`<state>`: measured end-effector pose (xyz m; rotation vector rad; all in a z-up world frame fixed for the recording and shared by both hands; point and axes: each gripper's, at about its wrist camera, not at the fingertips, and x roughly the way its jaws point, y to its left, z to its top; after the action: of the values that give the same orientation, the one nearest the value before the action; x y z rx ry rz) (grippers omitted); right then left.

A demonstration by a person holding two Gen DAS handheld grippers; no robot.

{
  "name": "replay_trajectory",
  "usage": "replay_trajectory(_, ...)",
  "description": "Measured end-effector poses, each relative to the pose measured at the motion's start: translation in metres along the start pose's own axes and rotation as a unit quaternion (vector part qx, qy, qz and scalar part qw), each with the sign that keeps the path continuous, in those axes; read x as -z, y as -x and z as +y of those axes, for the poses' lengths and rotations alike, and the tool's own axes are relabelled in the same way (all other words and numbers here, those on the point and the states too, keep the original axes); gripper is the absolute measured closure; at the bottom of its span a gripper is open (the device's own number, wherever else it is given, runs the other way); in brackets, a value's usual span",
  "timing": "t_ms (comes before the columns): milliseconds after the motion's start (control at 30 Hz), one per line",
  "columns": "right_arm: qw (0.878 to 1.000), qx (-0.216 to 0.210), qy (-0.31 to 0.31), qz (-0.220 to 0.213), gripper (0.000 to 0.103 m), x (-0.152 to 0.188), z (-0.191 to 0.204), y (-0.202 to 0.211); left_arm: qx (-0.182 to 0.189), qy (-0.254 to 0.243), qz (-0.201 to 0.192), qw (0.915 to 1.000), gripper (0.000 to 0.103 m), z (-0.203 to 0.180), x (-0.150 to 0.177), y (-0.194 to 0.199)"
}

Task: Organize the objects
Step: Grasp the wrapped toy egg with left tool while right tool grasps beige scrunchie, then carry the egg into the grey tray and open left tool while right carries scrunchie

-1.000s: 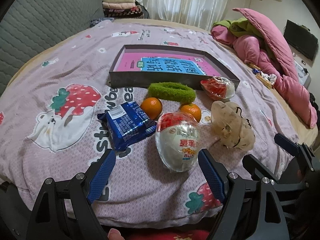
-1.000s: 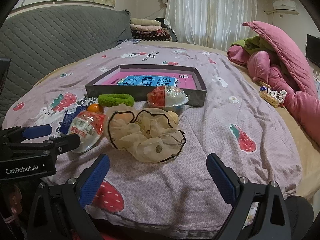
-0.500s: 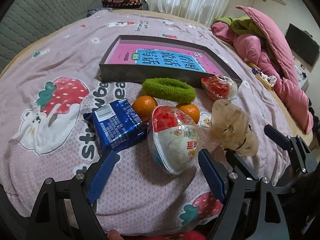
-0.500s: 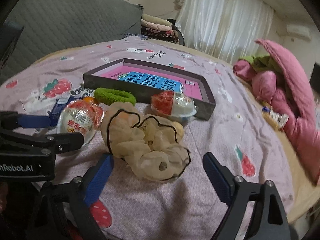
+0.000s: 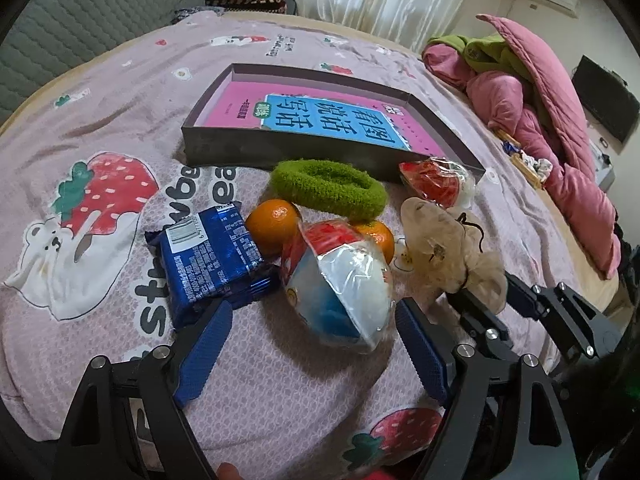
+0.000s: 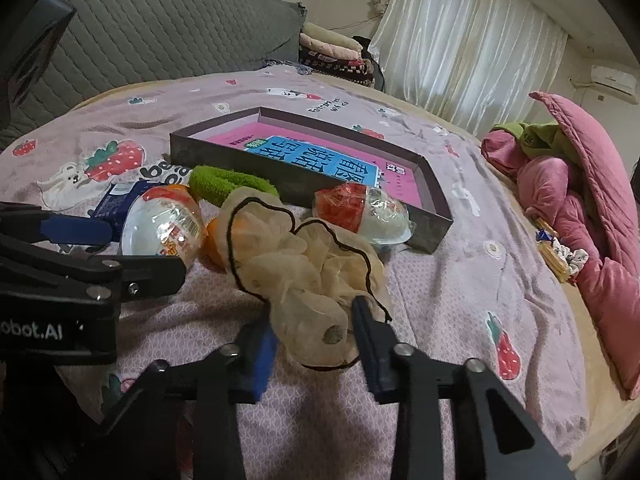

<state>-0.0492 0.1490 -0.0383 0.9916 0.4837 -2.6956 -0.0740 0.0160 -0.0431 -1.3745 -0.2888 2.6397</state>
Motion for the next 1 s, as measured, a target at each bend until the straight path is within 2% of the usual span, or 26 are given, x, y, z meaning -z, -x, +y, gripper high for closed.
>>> replay_trajectory(67,1.000,-0.006,-0.005,-0.003,0.075,0.000,-0.002,0.001,0.002,0.005,0.001,1.0000,0.021,0.001,-0.001,-0.001)
replay_trajectory(200,1.000,-0.014,-0.015,-0.007,0.075,0.000,-0.005,0.003,0.019,0.007,0.007,0.9998,0.040,-0.001,-0.004,-0.005)
replay_trajectory(333,1.000,-0.018,-0.019,-0.008,0.075,0.001,-0.006,0.003,0.025,0.004,0.011,0.9996,0.050,-0.005,-0.006,-0.009)
replay_trajectory(600,0.999,-0.033,-0.037,-0.016,0.080,0.001,-0.013,0.005,0.045,0.017,0.002,0.9989,0.051,0.000,-0.007,-0.009)
replay_trajectory(1000,0.995,-0.056,-0.058,-0.049,0.085,-0.001,-0.021,0.019,0.046,-0.004,-0.034,0.9984,0.051,-0.003,-0.004,0.013)
